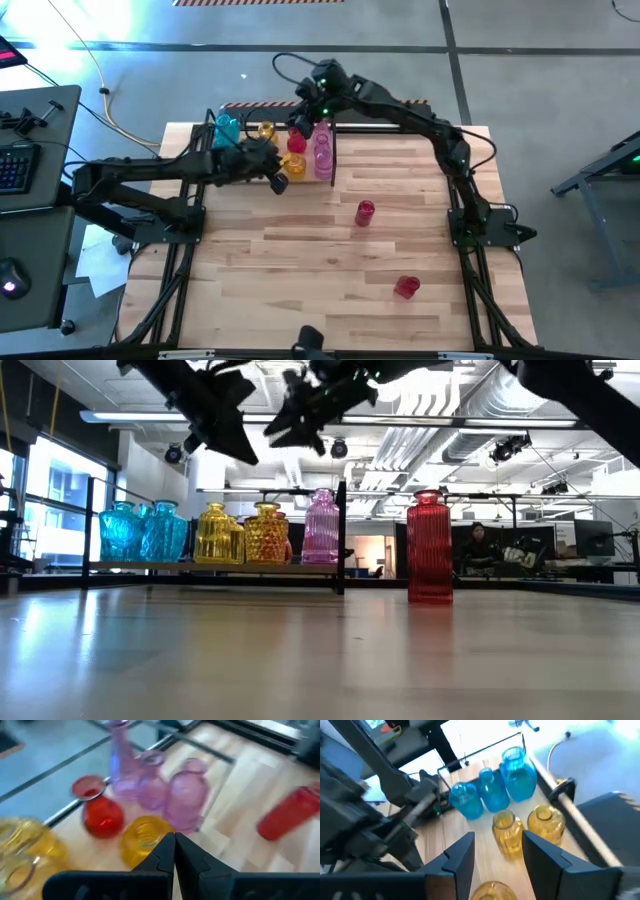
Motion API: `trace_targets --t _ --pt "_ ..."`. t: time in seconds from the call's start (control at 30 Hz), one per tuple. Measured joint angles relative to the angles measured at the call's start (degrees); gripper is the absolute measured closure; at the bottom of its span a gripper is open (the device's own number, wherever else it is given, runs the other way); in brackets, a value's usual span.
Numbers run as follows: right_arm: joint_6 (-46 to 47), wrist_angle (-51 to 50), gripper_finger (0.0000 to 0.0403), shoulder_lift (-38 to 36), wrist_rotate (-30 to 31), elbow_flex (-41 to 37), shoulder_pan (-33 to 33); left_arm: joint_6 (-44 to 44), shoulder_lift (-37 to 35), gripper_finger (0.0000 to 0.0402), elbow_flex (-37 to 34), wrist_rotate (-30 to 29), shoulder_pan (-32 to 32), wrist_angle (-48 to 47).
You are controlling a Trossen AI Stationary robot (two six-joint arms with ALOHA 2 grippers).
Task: Sort vases onto shelf
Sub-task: Put the yellow vase on the shelf aligned with the other yellow vase
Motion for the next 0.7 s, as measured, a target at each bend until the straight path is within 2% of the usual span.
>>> trace_targets --t 0.07,0.23,0.33,0.53,0.7 --pt "-0.5 -0.2 0.0258 -1.9 0.6 0.0 -0.2 3.7 -0.2 0.0400 0.0 3.8 0.3 0.9" --pt "-0.6 -2.2 0.0258 -6.8 0.0 0.0 -0.6 11.5 0.8 0.0400 0.0 21.2 3.4 2.6" --pt "-0.6 -4.2 0.0258 -9.8 -0.2 0.0 -0.8 17.2 1.2 0.0400 0.0 26.3 5.2 1.8" --pt "-0.7 -8.9 0.0258 -14.6 -0.3 0.0 -0.6 33.1 1.2 0.0390 2.3 28.6 7.4 -2.2" --pt "-1.0 -13.4 0.0258 -16.4 1.0 0.0 -0.6 38.1 1.2 0.0331 4.8 28.6 10.0 -3.4"
